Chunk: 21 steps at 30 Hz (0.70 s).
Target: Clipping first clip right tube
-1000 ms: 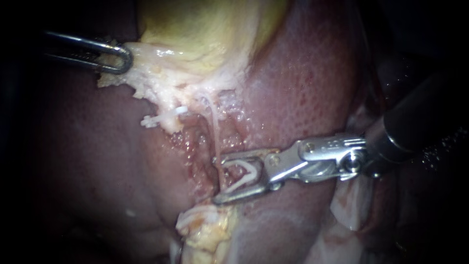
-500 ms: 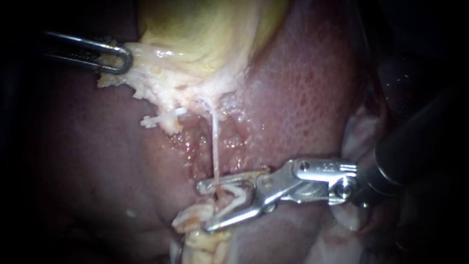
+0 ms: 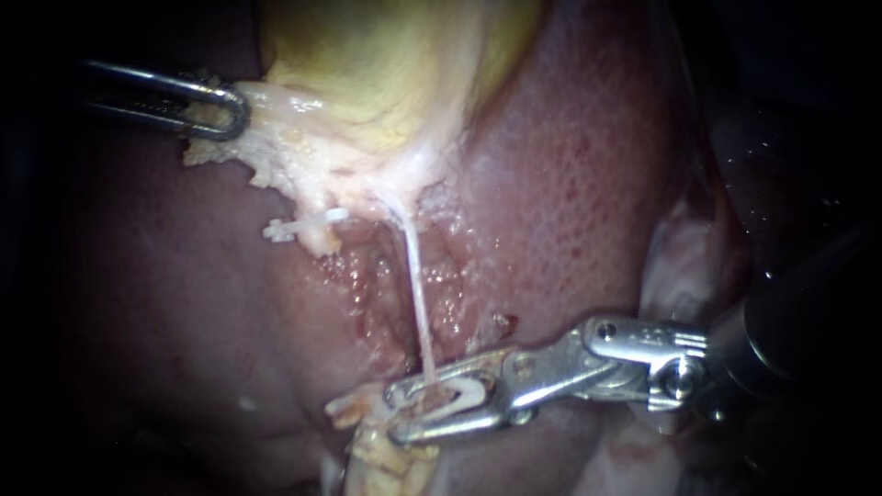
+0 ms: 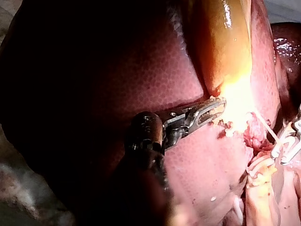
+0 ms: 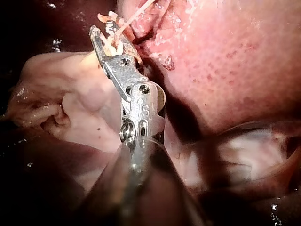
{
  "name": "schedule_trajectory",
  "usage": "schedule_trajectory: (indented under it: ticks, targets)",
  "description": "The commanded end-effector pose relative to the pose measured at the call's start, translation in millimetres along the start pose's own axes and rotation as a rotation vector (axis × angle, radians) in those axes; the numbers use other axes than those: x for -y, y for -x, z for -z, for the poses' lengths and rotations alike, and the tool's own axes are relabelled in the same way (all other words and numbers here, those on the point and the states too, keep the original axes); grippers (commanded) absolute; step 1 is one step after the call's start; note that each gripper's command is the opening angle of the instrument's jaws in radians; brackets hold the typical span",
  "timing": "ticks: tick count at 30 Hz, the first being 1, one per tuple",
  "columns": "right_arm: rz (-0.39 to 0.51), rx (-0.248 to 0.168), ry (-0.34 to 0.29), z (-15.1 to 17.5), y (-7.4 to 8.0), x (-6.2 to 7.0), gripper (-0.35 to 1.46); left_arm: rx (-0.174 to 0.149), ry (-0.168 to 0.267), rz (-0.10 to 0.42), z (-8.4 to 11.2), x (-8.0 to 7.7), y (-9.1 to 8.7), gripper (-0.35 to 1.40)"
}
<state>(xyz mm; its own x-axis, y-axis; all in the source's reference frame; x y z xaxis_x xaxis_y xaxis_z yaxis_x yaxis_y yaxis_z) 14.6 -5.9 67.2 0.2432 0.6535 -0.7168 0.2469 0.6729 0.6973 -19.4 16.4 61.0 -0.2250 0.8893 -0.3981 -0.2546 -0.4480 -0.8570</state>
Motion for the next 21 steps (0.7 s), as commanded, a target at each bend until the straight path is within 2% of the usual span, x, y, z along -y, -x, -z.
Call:
schedule_trajectory:
  ticks: [1, 3, 7, 10, 21]
  targets:
    - [-0.001, -0.006, 0.014, 0.1, 0.1, 0.0, -0.18, 0.000, 0.000, 0.000, 0.0, 0.0, 0.0, -0.35]
    - [-0.016, -0.013, 0.035, 0.2, 0.1, 0.0, -0.35, 0.000, 0.000, 0.000, 0.0, 0.0, 0.0, -0.35]
    - [-0.056, -0.025, 0.062, 0.5, 0.2, 0.1, -0.35, 0.000, 0.000, 0.000, 0.0, 0.0, 0.0, -0.35]
    - [-0.058, -0.016, 0.036, 0.5, 0.2, 0.1, -0.35, 0.000, 0.000, 0.000, 0.0, 0.0, 0.0, -0.35]
    - [-0.057, -0.014, 0.030, 0.2, 0.4, -0.2, -0.35, 0.000, 0.001, 0.000, -0.1, 0.3, 0.0, -0.35]
